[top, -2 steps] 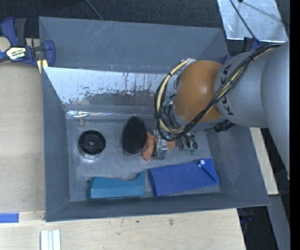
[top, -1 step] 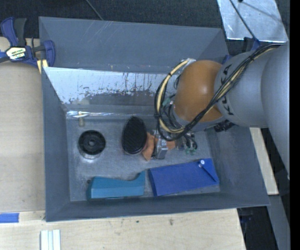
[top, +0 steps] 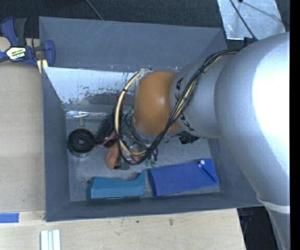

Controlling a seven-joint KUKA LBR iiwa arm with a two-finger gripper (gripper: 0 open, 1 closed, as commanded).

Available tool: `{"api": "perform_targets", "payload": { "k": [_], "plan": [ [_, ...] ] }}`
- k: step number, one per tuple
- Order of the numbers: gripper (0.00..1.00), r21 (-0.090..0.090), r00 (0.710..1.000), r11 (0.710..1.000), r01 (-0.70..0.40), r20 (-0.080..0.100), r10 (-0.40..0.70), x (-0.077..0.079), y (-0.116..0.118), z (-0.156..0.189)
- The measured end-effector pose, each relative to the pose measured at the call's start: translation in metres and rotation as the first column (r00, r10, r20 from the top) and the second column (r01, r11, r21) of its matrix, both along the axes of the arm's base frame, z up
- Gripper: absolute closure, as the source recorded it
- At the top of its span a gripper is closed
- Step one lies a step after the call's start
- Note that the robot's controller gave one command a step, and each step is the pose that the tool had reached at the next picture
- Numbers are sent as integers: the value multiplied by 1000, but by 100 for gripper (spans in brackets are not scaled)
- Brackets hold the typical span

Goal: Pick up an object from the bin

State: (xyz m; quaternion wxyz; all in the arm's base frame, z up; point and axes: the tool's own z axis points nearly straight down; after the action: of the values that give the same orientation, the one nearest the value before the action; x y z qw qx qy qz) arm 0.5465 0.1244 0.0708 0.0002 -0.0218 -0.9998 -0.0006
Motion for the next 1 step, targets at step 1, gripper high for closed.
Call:
{"api": "perform_targets", "payload": {
  "k": [1],
  "plan": [
    [100, -1, 1000, 1000, -1, 0, 1, 0, 0, 0]
  ]
}}
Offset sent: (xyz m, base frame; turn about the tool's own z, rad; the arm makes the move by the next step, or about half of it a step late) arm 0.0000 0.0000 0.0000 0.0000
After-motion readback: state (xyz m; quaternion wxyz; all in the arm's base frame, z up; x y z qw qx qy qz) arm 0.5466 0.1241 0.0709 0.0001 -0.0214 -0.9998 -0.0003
